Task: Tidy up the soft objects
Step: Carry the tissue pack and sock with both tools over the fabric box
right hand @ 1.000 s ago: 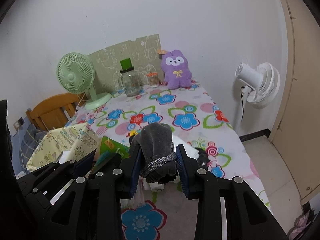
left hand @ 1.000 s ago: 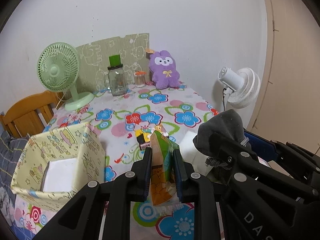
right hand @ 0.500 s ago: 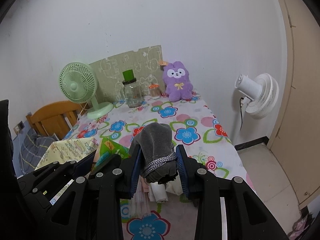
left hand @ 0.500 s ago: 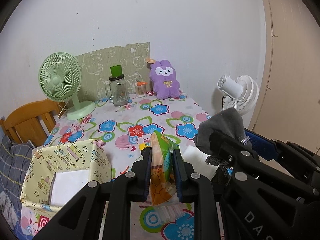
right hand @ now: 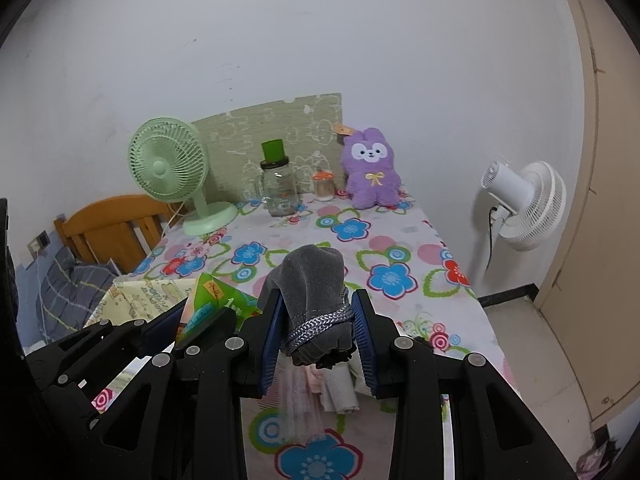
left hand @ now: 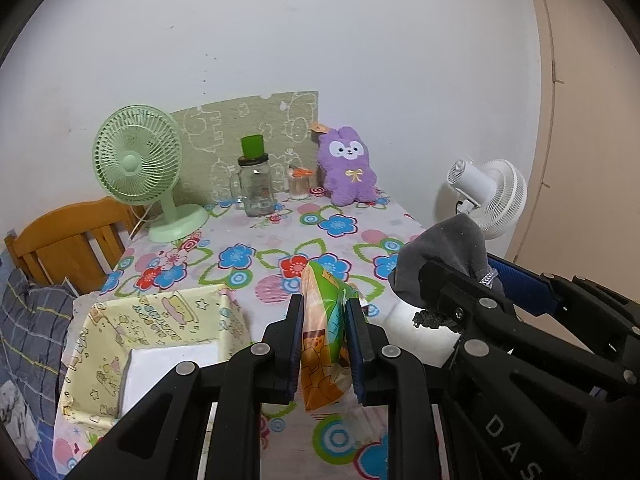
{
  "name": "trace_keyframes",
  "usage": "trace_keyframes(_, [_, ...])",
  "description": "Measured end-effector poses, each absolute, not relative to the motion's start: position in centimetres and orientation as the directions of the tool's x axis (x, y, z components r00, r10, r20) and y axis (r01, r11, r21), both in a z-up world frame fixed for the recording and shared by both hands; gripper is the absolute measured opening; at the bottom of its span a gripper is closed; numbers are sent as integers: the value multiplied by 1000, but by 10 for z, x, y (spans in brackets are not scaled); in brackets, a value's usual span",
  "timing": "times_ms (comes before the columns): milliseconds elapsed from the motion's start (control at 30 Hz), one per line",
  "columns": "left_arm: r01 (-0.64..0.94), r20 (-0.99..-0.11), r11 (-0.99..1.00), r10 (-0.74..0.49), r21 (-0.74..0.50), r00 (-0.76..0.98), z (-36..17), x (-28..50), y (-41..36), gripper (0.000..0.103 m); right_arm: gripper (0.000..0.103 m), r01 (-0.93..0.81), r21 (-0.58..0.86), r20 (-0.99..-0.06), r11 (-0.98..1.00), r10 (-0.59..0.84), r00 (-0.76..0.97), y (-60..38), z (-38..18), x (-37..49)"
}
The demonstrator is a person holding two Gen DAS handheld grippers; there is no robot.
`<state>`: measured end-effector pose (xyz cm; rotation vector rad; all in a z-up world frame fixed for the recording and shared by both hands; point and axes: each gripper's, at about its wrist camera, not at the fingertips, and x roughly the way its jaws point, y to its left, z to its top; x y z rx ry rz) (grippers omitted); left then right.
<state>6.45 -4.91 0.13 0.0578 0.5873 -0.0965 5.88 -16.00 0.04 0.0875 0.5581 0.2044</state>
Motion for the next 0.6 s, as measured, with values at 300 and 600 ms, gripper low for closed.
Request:
trace_keyframes(300, [78, -559, 997, -60, 8, 827, 7, 67, -20, 18, 38, -229, 114, -525, 967, 254, 812, -129, 9, 65])
trace_keyframes(600, [59, -573, 998, -38, 18, 818, 6, 74, 9, 19, 38, -293, 93, -554, 952, 294, 779, -93, 10, 76])
